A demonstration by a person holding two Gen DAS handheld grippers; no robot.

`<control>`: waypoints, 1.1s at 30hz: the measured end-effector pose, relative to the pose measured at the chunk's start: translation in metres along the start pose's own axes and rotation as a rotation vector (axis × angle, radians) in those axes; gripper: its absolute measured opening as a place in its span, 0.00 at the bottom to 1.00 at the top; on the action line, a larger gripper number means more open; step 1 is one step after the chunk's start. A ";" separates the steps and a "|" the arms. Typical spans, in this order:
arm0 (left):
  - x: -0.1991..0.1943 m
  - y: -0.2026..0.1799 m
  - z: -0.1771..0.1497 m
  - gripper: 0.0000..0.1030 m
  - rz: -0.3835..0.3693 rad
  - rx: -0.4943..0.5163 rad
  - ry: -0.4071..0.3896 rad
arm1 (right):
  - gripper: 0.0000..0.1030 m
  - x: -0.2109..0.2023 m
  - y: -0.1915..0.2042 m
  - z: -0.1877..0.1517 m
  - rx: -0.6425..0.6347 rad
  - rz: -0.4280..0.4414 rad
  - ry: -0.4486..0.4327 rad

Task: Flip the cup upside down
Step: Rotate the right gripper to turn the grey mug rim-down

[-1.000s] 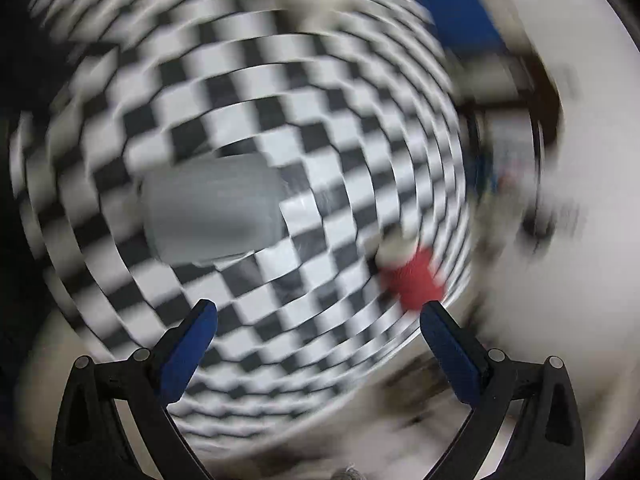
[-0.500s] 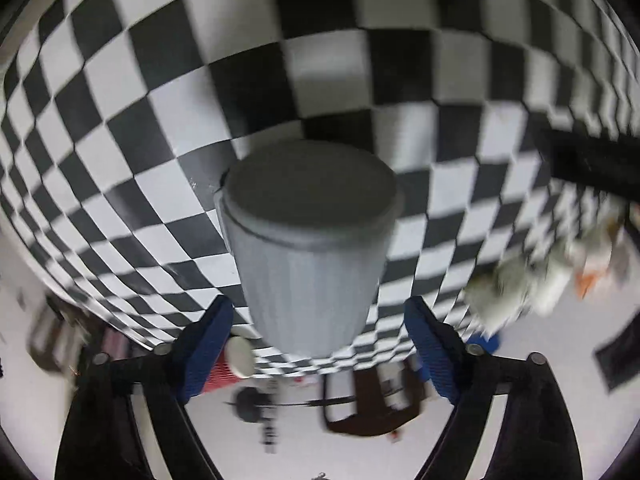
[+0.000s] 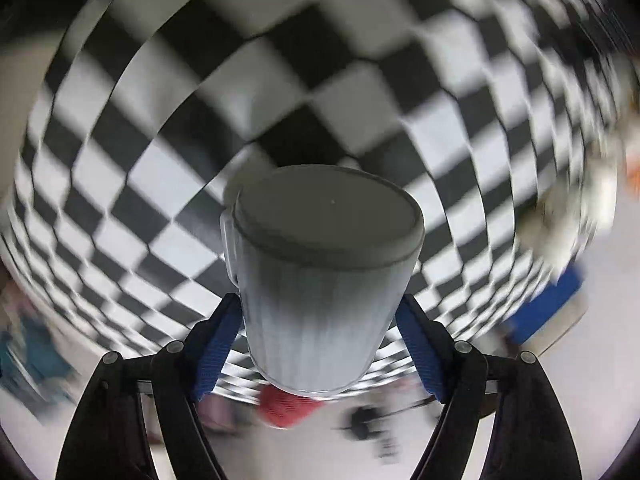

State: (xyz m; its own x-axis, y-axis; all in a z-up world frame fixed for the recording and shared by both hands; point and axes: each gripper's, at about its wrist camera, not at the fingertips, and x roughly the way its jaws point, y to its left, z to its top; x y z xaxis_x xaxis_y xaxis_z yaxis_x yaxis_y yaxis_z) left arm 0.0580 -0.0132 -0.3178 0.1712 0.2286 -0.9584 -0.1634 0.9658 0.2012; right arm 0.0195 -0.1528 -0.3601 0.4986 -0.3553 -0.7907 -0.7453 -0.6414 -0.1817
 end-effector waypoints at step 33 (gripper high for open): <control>0.001 -0.018 0.015 1.00 -0.057 0.057 0.015 | 0.90 0.109 -0.087 -0.114 1.374 1.069 0.028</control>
State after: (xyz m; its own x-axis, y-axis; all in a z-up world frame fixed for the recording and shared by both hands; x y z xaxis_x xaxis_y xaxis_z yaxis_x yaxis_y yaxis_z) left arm 0.0759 -0.0281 -0.3188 0.1642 0.1721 -0.9713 -0.0985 0.9826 0.1574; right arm 0.1889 -0.2134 -0.3640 -0.4274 -0.2212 -0.8766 -0.5171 0.8552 0.0363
